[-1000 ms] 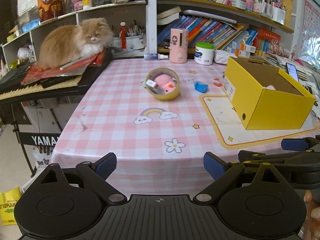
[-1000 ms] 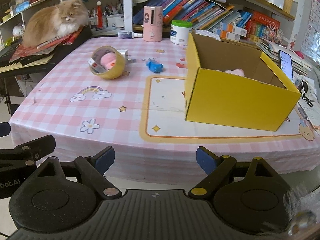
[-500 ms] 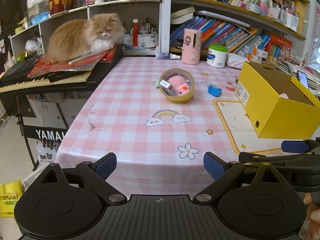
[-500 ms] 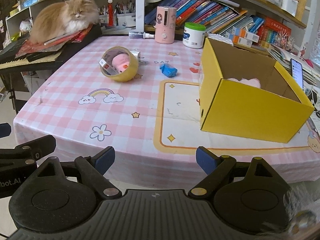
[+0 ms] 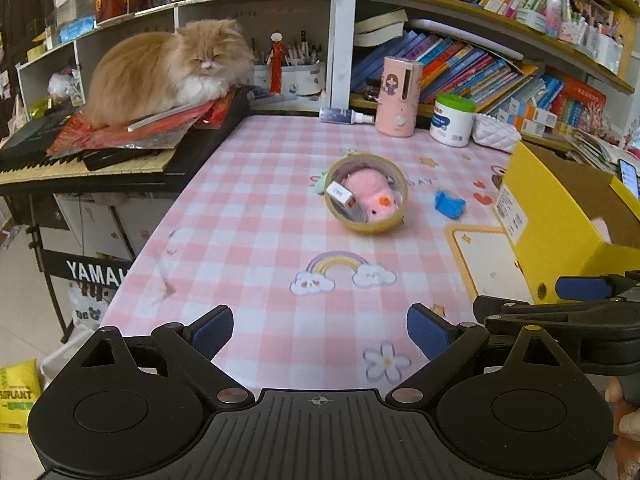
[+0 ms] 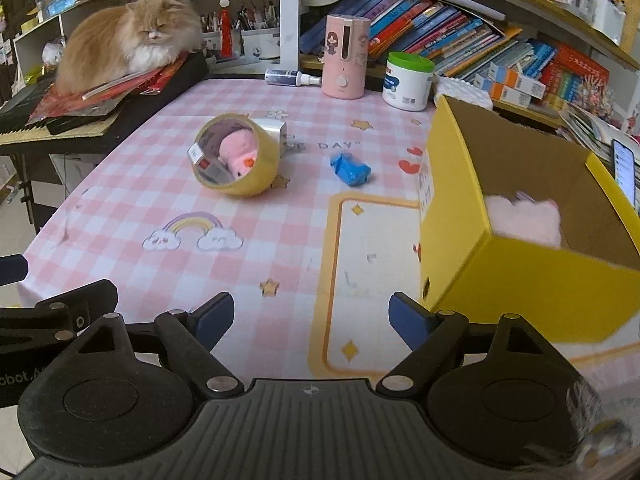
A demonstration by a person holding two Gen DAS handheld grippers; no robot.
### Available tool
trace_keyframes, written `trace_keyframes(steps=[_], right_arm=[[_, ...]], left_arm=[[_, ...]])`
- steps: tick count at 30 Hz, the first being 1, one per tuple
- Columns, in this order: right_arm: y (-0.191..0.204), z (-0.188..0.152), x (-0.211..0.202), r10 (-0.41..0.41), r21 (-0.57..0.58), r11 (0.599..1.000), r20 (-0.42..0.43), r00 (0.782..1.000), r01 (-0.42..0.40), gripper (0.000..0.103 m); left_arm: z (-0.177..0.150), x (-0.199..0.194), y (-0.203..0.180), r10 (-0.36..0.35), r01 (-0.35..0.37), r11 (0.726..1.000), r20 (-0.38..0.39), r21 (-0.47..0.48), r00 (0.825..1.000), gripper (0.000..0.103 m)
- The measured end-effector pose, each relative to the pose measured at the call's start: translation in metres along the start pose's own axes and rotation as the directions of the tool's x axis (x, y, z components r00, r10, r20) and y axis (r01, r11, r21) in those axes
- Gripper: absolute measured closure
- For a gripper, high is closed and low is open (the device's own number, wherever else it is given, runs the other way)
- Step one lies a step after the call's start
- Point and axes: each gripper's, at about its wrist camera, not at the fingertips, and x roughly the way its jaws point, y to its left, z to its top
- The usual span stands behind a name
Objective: Organize objects
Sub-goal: 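Move left gripper toward yellow tape roll while right gripper approaches blue packet, then grasp the tape roll rim with left gripper while right gripper grasps the blue packet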
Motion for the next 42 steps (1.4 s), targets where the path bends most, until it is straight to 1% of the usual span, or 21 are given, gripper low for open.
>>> trace_keyframes(steps=[9,10,15,20,21,22,24,26,30,35,39,42], right_arm=[[-0.010,0.034,0.036,0.025,-0.015,1.000,-0.007,1.000,-0.025,0.018],[-0.011,0.037,0.039,0.029,-0.018,0.999,-0.008,1.000,-0.030,0.022],[-0.015,0.055,0.055,0.043,-0.023,0.999,0.000,0.999,-0.043,0.022],[-0.019,0.073,0.073,0.045,-0.029,0.999,0.011,0.999,-0.044,0.022],[-0.020,0.075,0.077,0.044,-0.031,0.999,0.010,0.999,-0.043,0.022],[-0.021,0.077,0.080,0.043,-0.033,0.999,0.010,0.999,-0.042,0.022],[-0.021,0.081,0.091,0.033,-0.036,0.999,0.006,0.999,-0.032,0.022],[-0.023,0.086,0.101,0.022,-0.025,0.999,-0.005,1.000,-0.023,0.022],[-0.027,0.096,0.121,-0.001,0.004,1.000,-0.018,1.000,0.001,0.022],[-0.029,0.103,0.143,-0.044,0.030,0.999,-0.015,0.999,0.045,0.022],[-0.029,0.102,0.160,-0.074,0.035,0.997,-0.024,0.997,0.075,0.022],[-0.029,0.101,0.171,-0.075,0.033,0.997,-0.024,0.997,0.076,0.029]], left_arm=[[0.025,0.033,0.000,0.028,-0.029,0.999,-0.022,-0.046,0.999,0.007],[0.028,0.037,-0.001,0.031,-0.032,0.998,-0.023,-0.048,0.999,0.007],[0.045,0.051,-0.003,0.039,-0.040,0.997,-0.012,-0.060,0.999,0.007],[0.072,0.066,0.000,0.005,-0.003,0.994,0.017,-0.105,1.000,0.007],[0.076,0.069,-0.001,-0.005,0.007,0.994,0.021,-0.109,1.000,0.002],[0.081,0.073,-0.002,-0.017,0.019,0.994,0.023,-0.110,1.000,0.001],[0.090,0.083,-0.005,-0.041,0.043,0.994,0.024,-0.098,0.999,0.000],[0.097,0.095,-0.009,-0.062,0.062,0.995,0.007,-0.077,0.998,0.000],[0.107,0.121,-0.016,-0.080,0.078,0.995,-0.037,-0.056,0.996,0.000],[0.111,0.155,-0.025,-0.122,0.115,0.992,-0.117,-0.058,0.986,0.000],[0.109,0.174,-0.026,-0.125,0.116,0.991,-0.155,-0.070,0.980,0.000],[0.109,0.180,-0.022,-0.158,0.143,0.985,-0.172,-0.093,0.972,0.002]])
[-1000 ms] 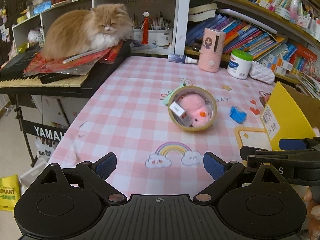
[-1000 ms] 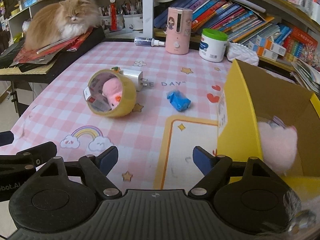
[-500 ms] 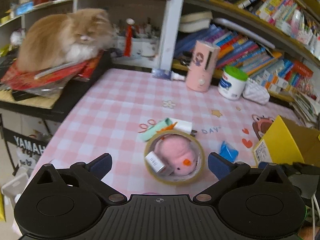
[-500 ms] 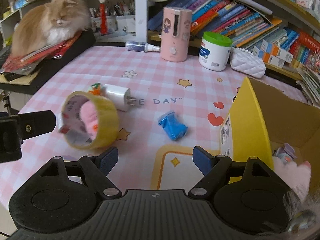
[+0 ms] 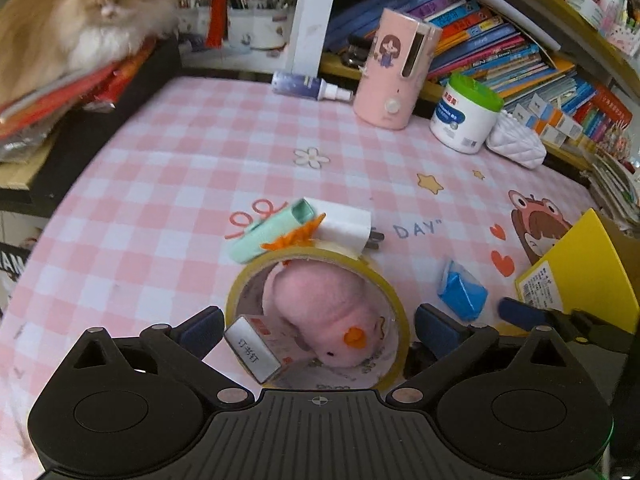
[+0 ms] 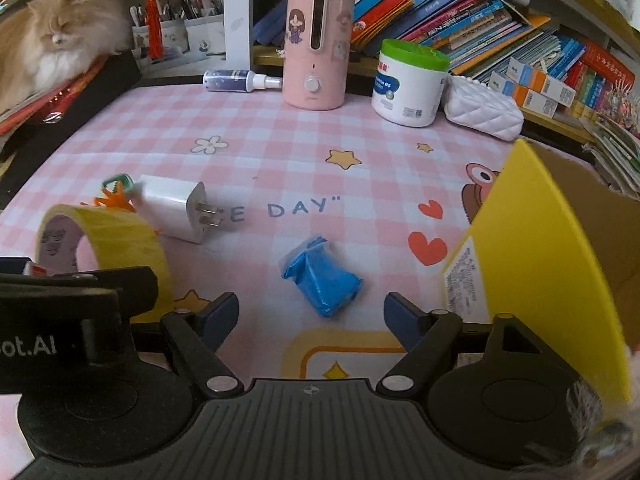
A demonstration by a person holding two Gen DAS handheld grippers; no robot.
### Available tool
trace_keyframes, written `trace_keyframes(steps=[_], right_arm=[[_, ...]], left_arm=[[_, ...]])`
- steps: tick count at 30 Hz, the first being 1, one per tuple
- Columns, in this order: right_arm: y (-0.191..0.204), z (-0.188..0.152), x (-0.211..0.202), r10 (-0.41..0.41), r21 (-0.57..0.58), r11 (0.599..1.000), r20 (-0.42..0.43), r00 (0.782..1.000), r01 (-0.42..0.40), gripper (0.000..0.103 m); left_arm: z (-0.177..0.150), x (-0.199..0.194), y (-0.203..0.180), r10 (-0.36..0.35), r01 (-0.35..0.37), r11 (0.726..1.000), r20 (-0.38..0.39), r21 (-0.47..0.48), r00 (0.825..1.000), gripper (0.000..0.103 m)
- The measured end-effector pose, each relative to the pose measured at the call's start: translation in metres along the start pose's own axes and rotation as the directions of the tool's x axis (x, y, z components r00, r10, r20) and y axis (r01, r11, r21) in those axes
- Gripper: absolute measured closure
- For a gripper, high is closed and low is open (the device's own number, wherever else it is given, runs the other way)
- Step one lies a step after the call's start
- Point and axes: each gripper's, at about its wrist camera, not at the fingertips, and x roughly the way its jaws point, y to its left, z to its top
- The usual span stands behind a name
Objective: Organize objects
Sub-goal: 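Grasp the tape roll rim with left gripper while right gripper grasps the blue packet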
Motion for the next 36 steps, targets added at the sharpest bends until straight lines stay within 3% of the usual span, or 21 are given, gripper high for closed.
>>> trace_keyframes(steps=[2,7,9,11,14,20,22,23,24,26,27,29,32,36], right_arm=[[0.002,0.000,0.006,-0.004,-0.018,1.000,0.004,1.000,0.004,0.033],[0.003,0.001,0.017,-0.009,-0.034,0.999,0.012,1.000,0.010,0.041],[0.002,0.002,0.017,-0.007,-0.033,0.999,0.028,1.000,0.008,0.048],[0.002,0.003,0.018,0.003,-0.036,0.999,0.031,1.000,-0.002,0.061],[0.001,0.002,0.015,0.033,-0.028,0.999,0.029,0.999,-0.032,0.067],[0.002,-0.005,-0.009,0.092,-0.047,0.995,0.030,0.995,-0.091,0.068],[0.004,-0.012,-0.020,0.102,-0.074,0.992,0.025,0.994,-0.100,0.068],[0.005,-0.016,-0.026,0.104,-0.088,0.991,0.019,0.994,-0.102,0.068],[0.005,-0.021,-0.032,0.106,-0.098,0.990,0.011,0.994,-0.104,0.068],[0.004,-0.028,-0.041,0.113,-0.102,0.988,0.000,0.994,-0.113,0.068],[0.004,-0.031,-0.047,0.118,-0.103,0.988,0.004,0.993,-0.117,0.068],[0.003,-0.035,-0.055,0.116,-0.104,0.988,0.019,0.993,-0.113,0.068],[0.003,-0.039,-0.063,0.117,-0.092,0.989,0.022,0.993,-0.115,0.068],[0.002,-0.047,-0.075,0.109,-0.093,0.990,0.032,0.994,-0.106,0.068]], left_arm=[[0.000,0.000,0.004,-0.014,0.014,1.000,-0.002,-0.022,1.000,0.011],[-0.004,-0.011,0.018,-0.040,0.039,0.995,-0.005,-0.094,0.999,0.011],[-0.008,-0.020,0.022,-0.046,0.046,0.992,0.006,-0.116,0.999,0.011],[-0.011,-0.030,0.026,-0.055,0.058,0.988,0.022,-0.142,0.998,0.011],[-0.014,-0.045,0.030,-0.059,0.066,0.984,0.047,-0.167,0.997,0.011],[-0.023,-0.055,0.022,0.017,-0.017,0.998,0.001,-0.061,1.000,0.011],[-0.029,-0.049,0.019,0.071,-0.070,0.997,-0.055,0.016,0.996,0.011],[-0.030,-0.046,0.022,0.084,-0.084,0.996,-0.101,0.007,0.991,0.011],[-0.029,-0.051,0.026,0.070,-0.076,0.996,-0.121,-0.045,0.990,0.012],[-0.022,-0.070,0.027,-0.024,0.019,0.997,-0.059,-0.074,0.998,0.011],[-0.021,-0.072,0.023,-0.019,0.018,0.999,-0.042,-0.031,0.999,0.011],[-0.030,-0.059,0.020,0.048,-0.046,0.999,-0.100,0.023,0.994,0.012],[-0.045,-0.063,0.030,-0.023,0.013,0.996,-0.111,-0.083,0.994,0.012],[-0.055,-0.074,0.031,0.015,-0.018,0.999,-0.070,-0.031,0.997,0.012]])
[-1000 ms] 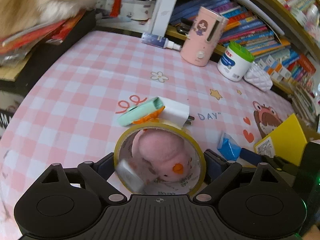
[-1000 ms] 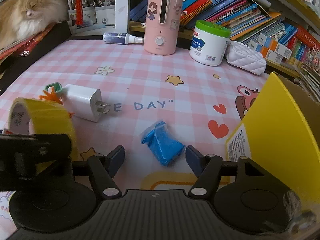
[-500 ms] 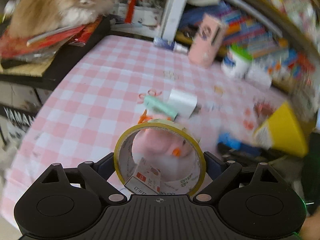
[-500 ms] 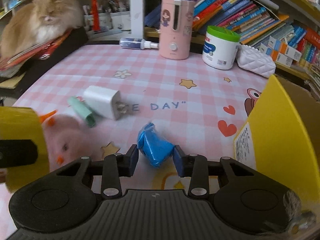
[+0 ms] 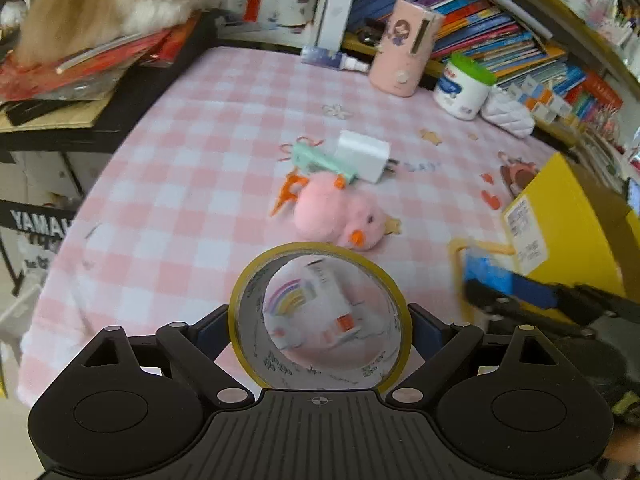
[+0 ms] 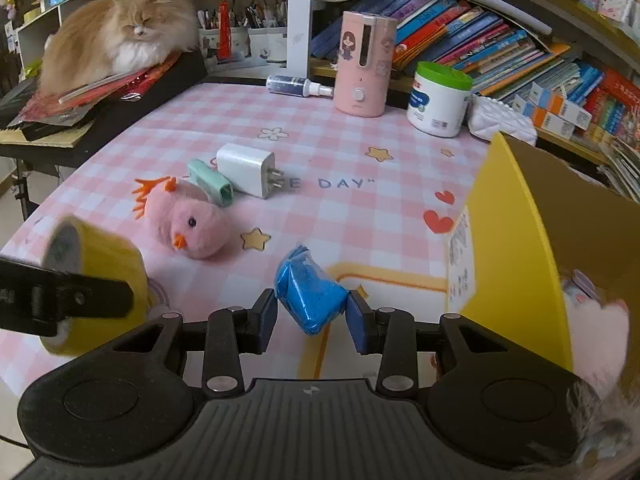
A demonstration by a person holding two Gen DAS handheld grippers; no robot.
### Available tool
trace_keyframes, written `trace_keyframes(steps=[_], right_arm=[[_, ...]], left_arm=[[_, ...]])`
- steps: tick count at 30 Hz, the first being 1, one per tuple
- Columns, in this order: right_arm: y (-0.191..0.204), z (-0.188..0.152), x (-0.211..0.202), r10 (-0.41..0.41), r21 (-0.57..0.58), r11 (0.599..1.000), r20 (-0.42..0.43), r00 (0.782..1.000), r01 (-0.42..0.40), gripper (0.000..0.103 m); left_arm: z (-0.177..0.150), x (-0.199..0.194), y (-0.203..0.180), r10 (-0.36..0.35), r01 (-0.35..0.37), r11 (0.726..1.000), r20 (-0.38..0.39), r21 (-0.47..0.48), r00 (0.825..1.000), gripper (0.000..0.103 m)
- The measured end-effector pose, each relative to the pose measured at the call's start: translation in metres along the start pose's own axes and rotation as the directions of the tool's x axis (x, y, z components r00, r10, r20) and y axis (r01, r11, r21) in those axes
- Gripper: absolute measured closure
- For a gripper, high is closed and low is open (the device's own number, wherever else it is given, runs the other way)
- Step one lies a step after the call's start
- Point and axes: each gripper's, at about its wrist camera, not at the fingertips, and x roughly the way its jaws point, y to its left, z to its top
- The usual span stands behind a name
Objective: Organize objects
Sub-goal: 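Grasp the tape roll rim with left gripper while right gripper grasps the blue packet, then lift the tape roll and blue packet and carry both toward the yellow box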
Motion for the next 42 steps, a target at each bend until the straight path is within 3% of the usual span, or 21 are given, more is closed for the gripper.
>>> trace_keyframes(steps=[7,19,29,42], right_arm=[[0.008,-0.011,-0.017,0.001,0.007,1.000,0.008,1.000,-0.001,0.068],[0.020,-0.038,-0.071,0.027,0.001,1.000,0.021,0.999,-0.027,0.068],[0.030,-0.073,-0.114,0.012,0.042,0.999,0.022,1.000,-0.013,0.068],[0.028,-0.125,-0.154,-0.024,0.136,0.990,-0.009,1.000,0.024,0.068]], left_arm=[[-0.019,-0.025,0.009,-0.053,0.057,0.996,0.073,-0.062,0.996,0.012],[-0.065,-0.072,0.003,-0.097,0.101,0.995,0.126,-0.027,0.987,0.012],[-0.112,-0.098,0.001,-0.119,0.118,0.993,0.112,0.008,0.987,0.012],[-0.146,-0.112,-0.019,-0.175,0.168,0.981,0.069,0.099,0.982,0.012]])
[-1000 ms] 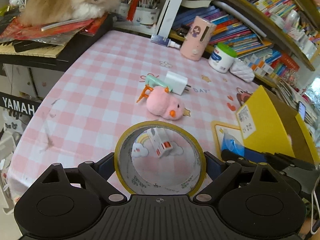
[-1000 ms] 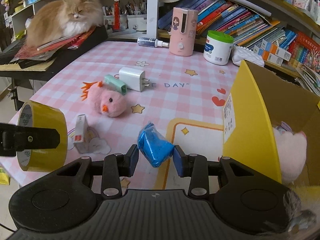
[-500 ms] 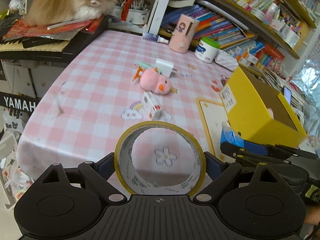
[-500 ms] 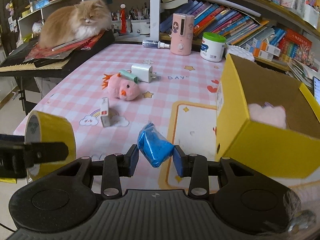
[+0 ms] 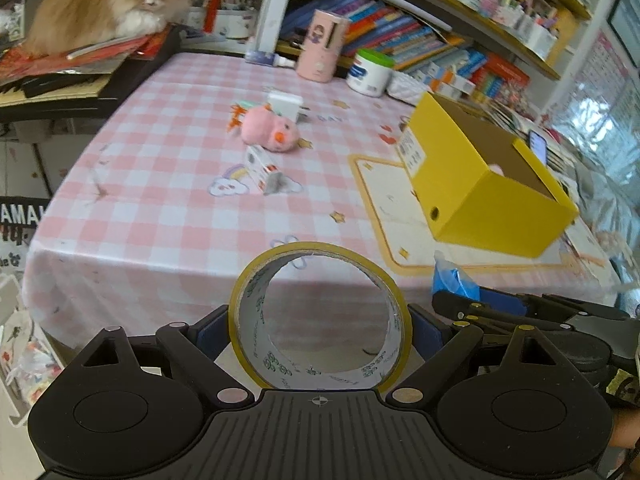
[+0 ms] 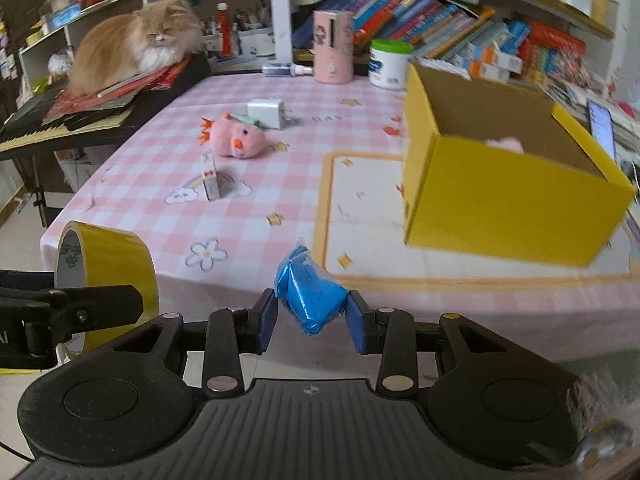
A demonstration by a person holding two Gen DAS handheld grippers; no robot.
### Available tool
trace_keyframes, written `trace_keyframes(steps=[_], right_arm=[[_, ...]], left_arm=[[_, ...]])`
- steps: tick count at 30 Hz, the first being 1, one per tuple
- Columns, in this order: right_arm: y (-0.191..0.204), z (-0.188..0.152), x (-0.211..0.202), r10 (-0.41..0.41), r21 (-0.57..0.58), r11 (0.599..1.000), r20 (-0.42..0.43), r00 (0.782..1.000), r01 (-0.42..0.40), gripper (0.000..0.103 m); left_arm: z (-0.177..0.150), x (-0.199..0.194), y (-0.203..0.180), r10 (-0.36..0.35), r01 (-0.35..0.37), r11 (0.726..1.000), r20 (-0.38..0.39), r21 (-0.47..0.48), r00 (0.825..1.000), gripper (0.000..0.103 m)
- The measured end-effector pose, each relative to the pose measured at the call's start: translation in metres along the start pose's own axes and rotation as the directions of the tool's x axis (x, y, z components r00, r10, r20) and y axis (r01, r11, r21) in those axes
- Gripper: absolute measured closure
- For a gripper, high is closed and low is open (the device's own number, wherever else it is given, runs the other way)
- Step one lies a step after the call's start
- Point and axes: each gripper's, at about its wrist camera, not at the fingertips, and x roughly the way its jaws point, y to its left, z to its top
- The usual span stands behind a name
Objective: Organize objects
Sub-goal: 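Lift the tape roll and blue packet and carry both toward the yellow box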
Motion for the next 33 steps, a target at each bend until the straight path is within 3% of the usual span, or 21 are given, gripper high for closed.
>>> trace_keyframes(steps=[17,33], right_arm=[[-0.058,-0.040,-0.034,-0.152,0.179,0.971,-0.040,0.988,0.157,0.068],[-0.110,-0.047,-0.043,-0.224,0.280,0.931,-0.070,0.972,0.234,0.068]], left_arm=[[-0.005,0.025,-0.065,-0.147,0.161,0.973,-0.092,0.168,0.985,0.012],[0.008,0.045,-0.112,-0.203,0.224,0.944,-0.109,0.240,0.973,0.012]])
